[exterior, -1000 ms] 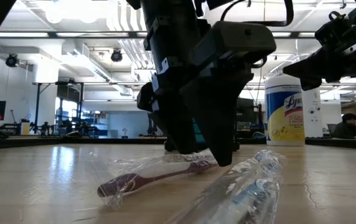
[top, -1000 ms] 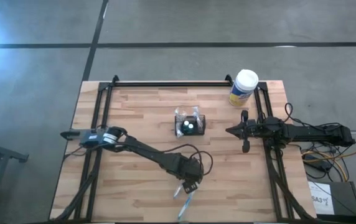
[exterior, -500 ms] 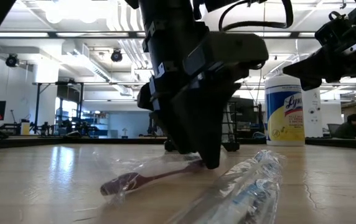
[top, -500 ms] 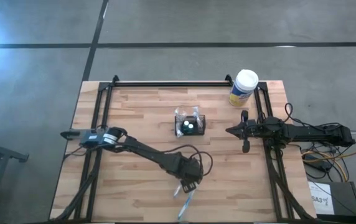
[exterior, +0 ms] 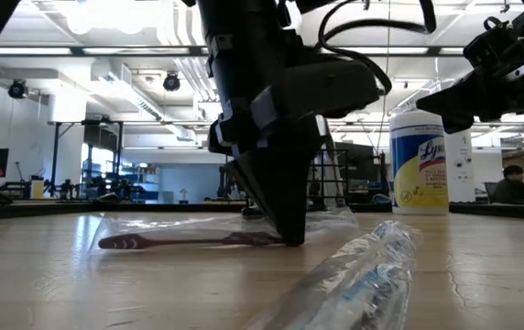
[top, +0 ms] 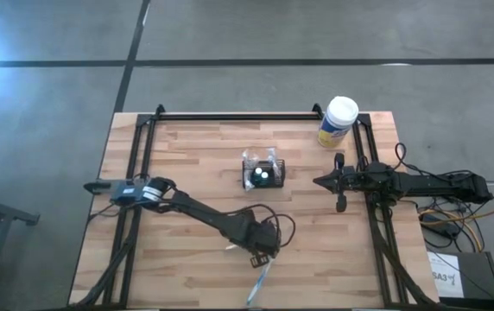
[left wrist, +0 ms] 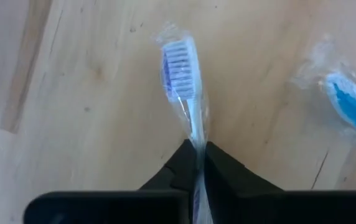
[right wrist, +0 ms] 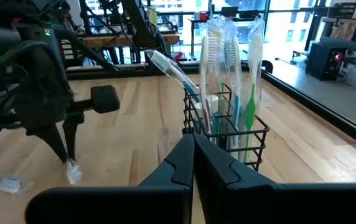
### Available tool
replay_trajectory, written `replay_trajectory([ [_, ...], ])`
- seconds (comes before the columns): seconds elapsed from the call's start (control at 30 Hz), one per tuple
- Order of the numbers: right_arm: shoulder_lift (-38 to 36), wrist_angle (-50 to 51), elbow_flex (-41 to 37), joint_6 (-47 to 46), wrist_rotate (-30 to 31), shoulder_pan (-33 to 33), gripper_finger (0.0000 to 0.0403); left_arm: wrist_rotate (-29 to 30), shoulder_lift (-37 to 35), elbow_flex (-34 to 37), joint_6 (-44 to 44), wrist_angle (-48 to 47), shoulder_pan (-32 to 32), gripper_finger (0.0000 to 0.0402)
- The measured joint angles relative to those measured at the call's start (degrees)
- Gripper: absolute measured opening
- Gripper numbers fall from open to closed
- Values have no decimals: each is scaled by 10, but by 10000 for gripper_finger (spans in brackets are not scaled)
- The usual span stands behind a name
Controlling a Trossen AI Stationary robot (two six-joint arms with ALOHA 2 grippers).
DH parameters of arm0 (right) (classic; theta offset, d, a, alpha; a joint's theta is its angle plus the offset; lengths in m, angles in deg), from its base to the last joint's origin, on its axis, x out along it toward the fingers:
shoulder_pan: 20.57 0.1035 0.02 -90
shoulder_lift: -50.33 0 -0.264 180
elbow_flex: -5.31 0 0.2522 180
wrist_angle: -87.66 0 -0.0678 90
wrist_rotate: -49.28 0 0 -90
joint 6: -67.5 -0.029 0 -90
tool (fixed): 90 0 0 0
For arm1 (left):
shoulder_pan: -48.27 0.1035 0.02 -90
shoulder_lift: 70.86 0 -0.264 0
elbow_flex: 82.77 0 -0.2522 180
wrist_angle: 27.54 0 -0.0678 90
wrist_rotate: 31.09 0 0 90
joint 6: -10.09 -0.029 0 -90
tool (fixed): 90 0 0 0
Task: Pick & Place toothbrushing station
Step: Put the violet toothbrush into the black wire organizer
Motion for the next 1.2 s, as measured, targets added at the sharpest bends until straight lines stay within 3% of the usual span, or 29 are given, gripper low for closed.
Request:
replay_trajectory([
  [0.23,0,9,0,0,-1,0,8,84,-101,9,-107,15,-22,9],
  [0.33,0,20,0,1,-2,0,8,116,-163,60,-143,49,-33,7],
  [0.5,0,24,0,-1,-3,1,8,157,-321,226,-177,173,-41,8],
  [0.77,0,36,0,-1,-3,1,8,170,-624,609,-274,524,-52,7],
  [0.9,0,36,0,26,-3,1,8,185,-744,757,-305,609,-31,7],
  [1.07,0,7,0,56,-3,1,8,184,-885,864,-355,662,-10,7],
  [1.2,0,-35,0,83,-3,1,8,168,-971,900,-407,659,-6,7],
])
